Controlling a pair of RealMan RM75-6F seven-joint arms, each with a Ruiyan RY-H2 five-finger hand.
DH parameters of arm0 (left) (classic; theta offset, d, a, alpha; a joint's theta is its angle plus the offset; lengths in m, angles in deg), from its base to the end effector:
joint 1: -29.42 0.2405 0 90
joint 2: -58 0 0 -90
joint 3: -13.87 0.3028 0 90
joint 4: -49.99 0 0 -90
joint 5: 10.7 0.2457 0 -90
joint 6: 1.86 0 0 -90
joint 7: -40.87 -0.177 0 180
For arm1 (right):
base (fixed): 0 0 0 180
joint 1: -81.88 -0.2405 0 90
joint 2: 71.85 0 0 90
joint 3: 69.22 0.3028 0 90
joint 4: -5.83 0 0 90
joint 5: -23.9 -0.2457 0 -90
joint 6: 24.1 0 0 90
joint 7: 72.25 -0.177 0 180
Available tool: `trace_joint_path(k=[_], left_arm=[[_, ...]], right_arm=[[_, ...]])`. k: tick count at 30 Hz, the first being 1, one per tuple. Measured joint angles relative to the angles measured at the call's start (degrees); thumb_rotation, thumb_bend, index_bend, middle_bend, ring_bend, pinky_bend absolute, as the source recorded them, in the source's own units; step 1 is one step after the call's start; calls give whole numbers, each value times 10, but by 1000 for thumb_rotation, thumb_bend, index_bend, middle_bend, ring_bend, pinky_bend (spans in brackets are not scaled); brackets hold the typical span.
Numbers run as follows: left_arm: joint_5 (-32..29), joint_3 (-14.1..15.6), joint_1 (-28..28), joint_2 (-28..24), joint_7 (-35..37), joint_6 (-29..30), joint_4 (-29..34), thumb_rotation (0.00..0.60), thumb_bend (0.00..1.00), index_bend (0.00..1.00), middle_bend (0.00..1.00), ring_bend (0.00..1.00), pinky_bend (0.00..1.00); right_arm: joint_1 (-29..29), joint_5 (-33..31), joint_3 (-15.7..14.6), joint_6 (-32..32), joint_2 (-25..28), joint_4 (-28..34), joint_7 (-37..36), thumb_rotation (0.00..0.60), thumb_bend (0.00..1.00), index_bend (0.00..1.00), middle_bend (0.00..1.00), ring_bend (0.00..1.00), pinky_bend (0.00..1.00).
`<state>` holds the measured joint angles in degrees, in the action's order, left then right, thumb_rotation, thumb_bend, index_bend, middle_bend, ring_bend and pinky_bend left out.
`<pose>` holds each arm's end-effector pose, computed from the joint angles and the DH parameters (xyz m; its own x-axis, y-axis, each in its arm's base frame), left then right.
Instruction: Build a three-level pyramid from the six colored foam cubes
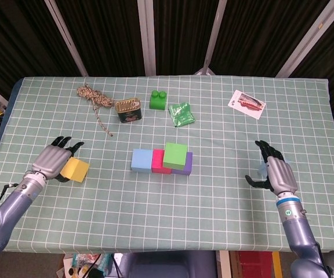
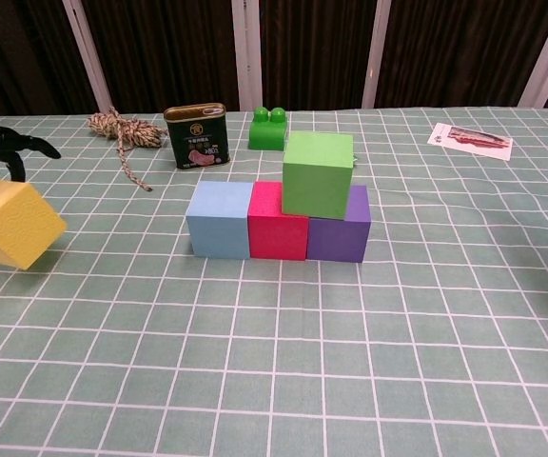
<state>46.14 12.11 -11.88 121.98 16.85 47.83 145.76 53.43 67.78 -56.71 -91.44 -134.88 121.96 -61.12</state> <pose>-0.2670 0.3998 0.0642 0.6598 0.3463 0.6669 0.7512 -0.2796 -0.5979 -0.2448 -0.3406 0.0946 0.0263 -0.2460 0.9689 -0.9859 0.1536 0.0657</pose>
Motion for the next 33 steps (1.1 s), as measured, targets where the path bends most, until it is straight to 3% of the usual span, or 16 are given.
trace_joint_path(k=[16, 27, 33], left_arm=[[-383, -60, -127, 89, -240, 113, 61, 600, 299, 34, 354, 1, 48], [-490, -85, -186, 134, -296, 140, 43, 600, 299, 19, 334, 1, 48], [-512, -85, -198, 137, -310, 146, 40, 600, 278, 3, 245, 1, 44]], right_arm=[[3, 6, 2, 7, 5, 5, -9, 600, 313, 0, 0, 0, 0], [4, 10, 2, 10, 7, 9, -13, 600, 313, 0, 0, 0, 0], [4, 12, 2, 11, 8, 10, -14, 600, 313, 0, 0, 0, 0]])
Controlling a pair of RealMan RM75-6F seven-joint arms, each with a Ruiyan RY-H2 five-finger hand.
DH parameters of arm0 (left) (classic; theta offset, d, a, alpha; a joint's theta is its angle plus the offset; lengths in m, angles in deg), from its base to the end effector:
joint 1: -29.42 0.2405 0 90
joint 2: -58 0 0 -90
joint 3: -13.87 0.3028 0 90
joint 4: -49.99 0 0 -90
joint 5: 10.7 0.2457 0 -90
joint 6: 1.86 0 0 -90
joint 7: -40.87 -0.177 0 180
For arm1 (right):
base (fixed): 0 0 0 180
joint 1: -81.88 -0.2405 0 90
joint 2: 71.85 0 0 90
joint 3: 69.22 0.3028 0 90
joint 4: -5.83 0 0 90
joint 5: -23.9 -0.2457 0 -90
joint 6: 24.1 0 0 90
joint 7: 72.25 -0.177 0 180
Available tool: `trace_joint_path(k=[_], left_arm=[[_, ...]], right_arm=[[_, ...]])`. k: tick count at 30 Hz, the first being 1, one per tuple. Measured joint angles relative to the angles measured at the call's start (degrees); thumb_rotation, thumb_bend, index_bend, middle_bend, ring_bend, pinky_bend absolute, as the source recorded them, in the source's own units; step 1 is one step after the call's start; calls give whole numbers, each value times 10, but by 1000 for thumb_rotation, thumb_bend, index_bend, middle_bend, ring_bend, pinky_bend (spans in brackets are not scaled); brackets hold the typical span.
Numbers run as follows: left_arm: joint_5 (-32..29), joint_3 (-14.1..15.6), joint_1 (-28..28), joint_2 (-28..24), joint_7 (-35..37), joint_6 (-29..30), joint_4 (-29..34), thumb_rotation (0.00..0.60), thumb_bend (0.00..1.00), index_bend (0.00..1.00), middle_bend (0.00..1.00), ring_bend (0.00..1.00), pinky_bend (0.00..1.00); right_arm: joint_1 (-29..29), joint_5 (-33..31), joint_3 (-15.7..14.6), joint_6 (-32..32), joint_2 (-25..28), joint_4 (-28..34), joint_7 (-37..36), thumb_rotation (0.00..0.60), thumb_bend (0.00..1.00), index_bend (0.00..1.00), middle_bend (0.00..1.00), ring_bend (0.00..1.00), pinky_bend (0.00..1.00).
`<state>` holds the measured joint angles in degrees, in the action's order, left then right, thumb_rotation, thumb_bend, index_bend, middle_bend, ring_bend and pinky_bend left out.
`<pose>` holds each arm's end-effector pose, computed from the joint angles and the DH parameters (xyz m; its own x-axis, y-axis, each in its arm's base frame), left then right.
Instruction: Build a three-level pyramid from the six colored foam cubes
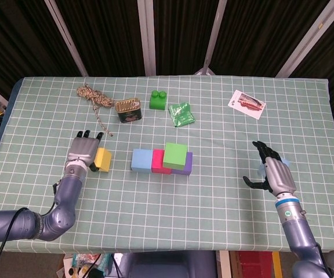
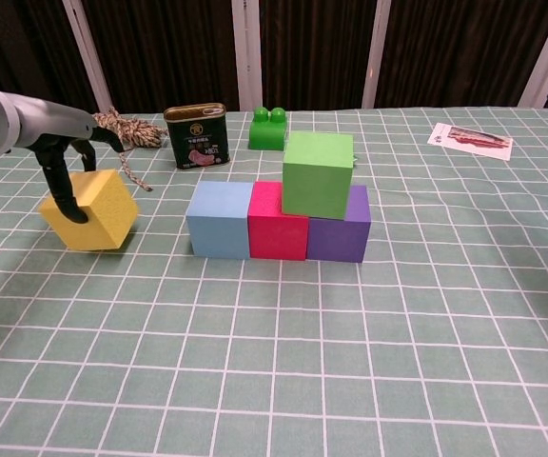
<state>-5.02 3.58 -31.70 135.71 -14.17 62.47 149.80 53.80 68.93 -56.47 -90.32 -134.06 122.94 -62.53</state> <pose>-0.1579 0.4458 -0.0021 0.5940 0.4568 0.6622 0.7572 -0.0394 -0.6520 -0.2395 -0.3381 0.0957 0.0041 -0.2581 0.9661 -0.9895 0.1383 0.0411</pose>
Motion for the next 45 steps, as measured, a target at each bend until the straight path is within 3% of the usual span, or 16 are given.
trace_joint_path(k=[17, 23, 34, 45], left_arm=[[6, 7, 6, -17, 15, 1, 16, 600, 132, 0, 132, 0, 42], [27, -10, 14, -46, 46, 0, 50, 600, 131, 0, 130, 0, 42], [123, -47, 33, -88, 125, 15, 113, 600, 185, 0, 151, 0, 43], [109, -22, 21, -71, 94, 30, 106, 600, 183, 0, 231, 0, 43]], right_arm=[[0, 5, -3, -3, -3, 3, 4, 600, 314, 0, 0, 0, 0], [0, 6, -2, -2, -2, 3, 4, 600, 313, 0, 0, 0, 0], [-1, 9, -3, -2, -4, 7, 6, 600, 313, 0, 0, 0, 0], [1, 9, 0, 0, 3, 9, -4, 600, 313, 0, 0, 0, 0]])
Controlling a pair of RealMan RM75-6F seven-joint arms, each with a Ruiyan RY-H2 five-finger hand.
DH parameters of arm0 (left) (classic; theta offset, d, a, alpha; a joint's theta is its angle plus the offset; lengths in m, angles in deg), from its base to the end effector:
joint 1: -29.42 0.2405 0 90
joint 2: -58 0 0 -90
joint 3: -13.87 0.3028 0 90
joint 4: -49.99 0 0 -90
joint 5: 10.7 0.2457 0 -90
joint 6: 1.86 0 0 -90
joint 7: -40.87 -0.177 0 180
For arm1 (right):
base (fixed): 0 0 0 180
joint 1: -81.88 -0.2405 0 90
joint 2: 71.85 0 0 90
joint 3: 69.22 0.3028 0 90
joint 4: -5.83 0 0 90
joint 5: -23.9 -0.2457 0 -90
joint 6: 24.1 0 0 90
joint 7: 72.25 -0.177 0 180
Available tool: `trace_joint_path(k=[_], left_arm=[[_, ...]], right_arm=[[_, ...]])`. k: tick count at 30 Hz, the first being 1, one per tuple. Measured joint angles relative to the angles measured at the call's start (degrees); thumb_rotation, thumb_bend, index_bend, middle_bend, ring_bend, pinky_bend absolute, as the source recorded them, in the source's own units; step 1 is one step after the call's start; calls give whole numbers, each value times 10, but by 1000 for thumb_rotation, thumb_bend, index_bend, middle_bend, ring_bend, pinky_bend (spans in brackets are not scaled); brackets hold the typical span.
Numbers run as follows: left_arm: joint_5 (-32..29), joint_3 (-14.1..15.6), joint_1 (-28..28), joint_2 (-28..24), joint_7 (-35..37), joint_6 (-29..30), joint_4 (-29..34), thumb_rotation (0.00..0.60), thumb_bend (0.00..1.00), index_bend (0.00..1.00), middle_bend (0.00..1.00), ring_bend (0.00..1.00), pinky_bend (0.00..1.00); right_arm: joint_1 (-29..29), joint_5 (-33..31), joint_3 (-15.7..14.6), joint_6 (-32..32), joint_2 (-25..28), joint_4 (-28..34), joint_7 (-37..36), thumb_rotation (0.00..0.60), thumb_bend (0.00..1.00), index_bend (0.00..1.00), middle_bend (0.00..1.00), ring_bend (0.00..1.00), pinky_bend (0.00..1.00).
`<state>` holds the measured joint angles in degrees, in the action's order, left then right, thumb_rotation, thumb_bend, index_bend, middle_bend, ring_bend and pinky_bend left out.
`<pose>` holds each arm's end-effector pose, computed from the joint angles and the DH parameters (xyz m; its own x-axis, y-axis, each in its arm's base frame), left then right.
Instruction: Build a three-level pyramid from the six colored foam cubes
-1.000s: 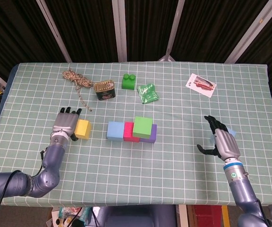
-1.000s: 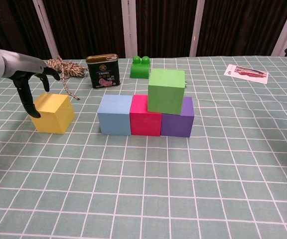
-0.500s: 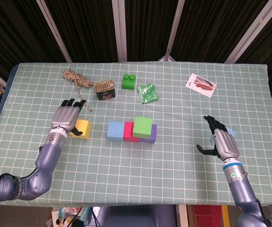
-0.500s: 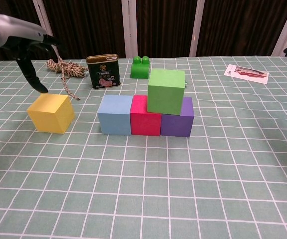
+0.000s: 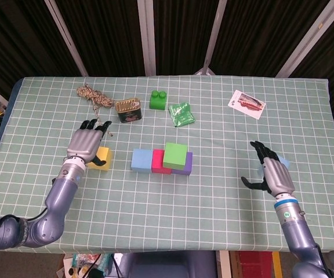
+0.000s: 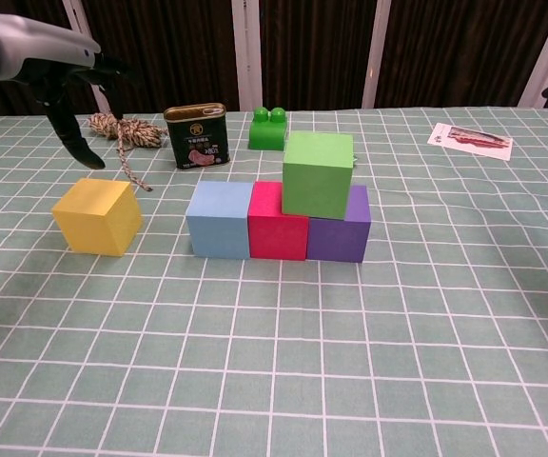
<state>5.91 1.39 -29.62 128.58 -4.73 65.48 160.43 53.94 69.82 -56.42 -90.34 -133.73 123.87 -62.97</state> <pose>-0.1177 0.4313 0.0418 0.5212 0.3307 0.7868 0.8483 -0.0993 -0.5202 -0.2340 -0.3360 0.0964 -0.0048 -0.2607 0.9654 -0.9919 0.1240 0.0285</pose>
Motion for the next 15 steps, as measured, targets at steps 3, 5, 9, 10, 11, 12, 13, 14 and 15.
trace_joint_path(k=[3, 5, 9, 10, 11, 12, 13, 14, 15], left_arm=[[-4, 9, 0, 12, -4, 5, -13, 600, 183, 0, 247, 0, 43], [-4, 15, 1, 19, -5, 5, -22, 600, 184, 0, 260, 0, 43], [-3, 27, 4, 39, -5, 1, -48, 600, 184, 0, 270, 0, 43], [-2, 29, 4, 44, -4, -1, -54, 600, 183, 0, 271, 0, 43], [-1, 31, 5, 48, -4, -3, -60, 600, 183, 0, 271, 0, 43], [1, 34, 6, 52, -4, -5, -67, 600, 183, 0, 270, 0, 43], [2, 36, 6, 55, -4, -7, -73, 600, 183, 0, 270, 0, 43], [5, 39, 7, 58, -4, -10, -79, 600, 183, 0, 269, 0, 43], [8, 42, 7, 60, -5, -12, -85, 600, 183, 0, 265, 0, 43]], right_arm=[[0, 1, 1, 1, 2, 1, -2, 600, 313, 0, 0, 0, 0], [1, 2, 1, 2, 2, 2, -3, 600, 314, 0, 0, 0, 0], [1, 4, -1, 2, 2, 4, -2, 600, 314, 0, 0, 0, 0], [1, 4, -1, 2, 2, 4, -2, 600, 314, 0, 0, 0, 0], [1, 4, -1, 2, 2, 4, -2, 600, 314, 0, 0, 0, 0], [0, 4, -1, 2, 2, 3, -2, 600, 314, 0, 0, 0, 0], [0, 4, -1, 2, 2, 3, -2, 600, 313, 0, 0, 0, 0], [0, 3, -1, 2, 2, 3, -2, 600, 313, 0, 0, 0, 0], [0, 2, -1, 1, 2, 2, -2, 600, 313, 0, 0, 0, 0]])
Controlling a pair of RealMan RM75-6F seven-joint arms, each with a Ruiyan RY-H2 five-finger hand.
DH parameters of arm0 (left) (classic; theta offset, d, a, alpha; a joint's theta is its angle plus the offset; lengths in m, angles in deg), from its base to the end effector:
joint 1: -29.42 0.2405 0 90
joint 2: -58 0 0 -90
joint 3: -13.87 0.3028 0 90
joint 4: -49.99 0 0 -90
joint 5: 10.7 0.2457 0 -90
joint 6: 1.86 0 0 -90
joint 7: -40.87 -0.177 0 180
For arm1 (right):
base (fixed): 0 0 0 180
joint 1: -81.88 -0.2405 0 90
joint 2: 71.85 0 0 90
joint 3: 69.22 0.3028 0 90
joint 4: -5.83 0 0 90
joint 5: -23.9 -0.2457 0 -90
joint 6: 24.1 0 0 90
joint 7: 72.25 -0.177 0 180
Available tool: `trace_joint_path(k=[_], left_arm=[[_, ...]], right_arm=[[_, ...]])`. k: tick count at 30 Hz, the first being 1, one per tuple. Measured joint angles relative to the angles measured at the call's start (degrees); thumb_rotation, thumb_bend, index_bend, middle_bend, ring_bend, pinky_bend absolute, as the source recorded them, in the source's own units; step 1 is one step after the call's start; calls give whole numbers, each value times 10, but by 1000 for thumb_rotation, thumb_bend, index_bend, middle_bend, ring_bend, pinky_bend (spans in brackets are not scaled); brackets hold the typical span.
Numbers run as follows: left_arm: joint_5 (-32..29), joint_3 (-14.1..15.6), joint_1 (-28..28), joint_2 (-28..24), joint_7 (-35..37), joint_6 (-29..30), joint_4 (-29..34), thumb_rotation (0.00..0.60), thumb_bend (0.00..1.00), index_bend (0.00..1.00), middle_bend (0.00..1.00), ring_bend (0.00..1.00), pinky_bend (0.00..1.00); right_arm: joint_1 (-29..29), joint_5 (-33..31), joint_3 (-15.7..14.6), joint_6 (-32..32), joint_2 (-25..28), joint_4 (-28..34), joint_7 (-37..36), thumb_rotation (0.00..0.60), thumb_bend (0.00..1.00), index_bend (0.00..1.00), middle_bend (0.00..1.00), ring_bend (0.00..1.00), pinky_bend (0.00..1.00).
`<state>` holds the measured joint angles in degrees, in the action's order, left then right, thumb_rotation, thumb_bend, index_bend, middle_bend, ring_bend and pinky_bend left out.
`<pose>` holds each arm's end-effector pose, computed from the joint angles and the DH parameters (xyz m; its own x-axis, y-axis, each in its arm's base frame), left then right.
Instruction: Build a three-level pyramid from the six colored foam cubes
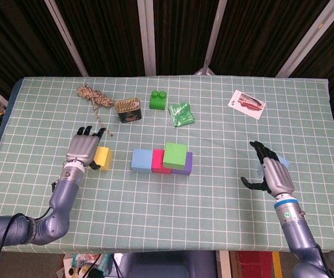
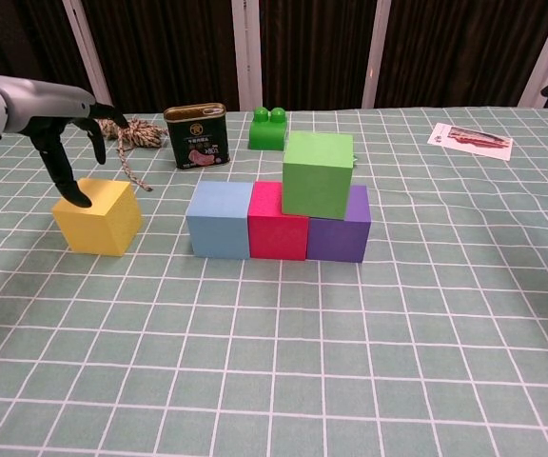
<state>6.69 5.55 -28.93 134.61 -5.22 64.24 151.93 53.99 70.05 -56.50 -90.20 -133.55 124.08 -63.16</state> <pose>-0.1556 0.4380 0.0075 0.5683 0.3648 0.7376 0.8079 -0.0771 -0.5843 -0.2333 -0.3351 0.0966 -0.0066 -0.2638 0.9645 -0.9923 0.1214 0.0264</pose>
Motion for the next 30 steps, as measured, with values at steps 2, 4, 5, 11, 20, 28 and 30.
trace_joint_path(k=[2, 4, 5, 11, 20, 28, 30], left_arm=[[7, 6, 1, 5, -2, -8, -13, 600, 183, 0, 252, 0, 43], [12, 10, 2, 7, -2, -17, -20, 600, 183, 0, 232, 0, 43], [14, 12, 2, 7, -2, -22, -22, 600, 183, 0, 224, 0, 43], [38, 19, 8, 1, 8, -44, -30, 600, 178, 0, 212, 0, 43], [117, 40, 25, -17, 33, -73, -42, 600, 176, 0, 224, 0, 43], [179, 60, 37, -19, 67, -120, -78, 600, 176, 0, 246, 0, 43], [189, 63, 40, -17, 74, -127, -85, 600, 176, 2, 258, 0, 43]], right_arm=[[0, -1, 0, 0, 0, -1, 0, 600, 313, 0, 0, 0, 0], [0, -1, 0, 0, 0, -1, 1, 600, 313, 0, 0, 0, 0], [0, -1, 0, 0, 0, -2, 1, 600, 313, 0, 0, 0, 0], [-2, -5, -2, 0, -3, -4, 5, 600, 314, 0, 0, 0, 0], [-2, -4, -4, -4, -7, -4, 12, 600, 313, 0, 0, 0, 0], [-4, -5, -6, -6, -11, -6, 17, 600, 313, 0, 0, 0, 0], [-4, -6, -6, -6, -12, -7, 18, 600, 313, 0, 0, 0, 0]])
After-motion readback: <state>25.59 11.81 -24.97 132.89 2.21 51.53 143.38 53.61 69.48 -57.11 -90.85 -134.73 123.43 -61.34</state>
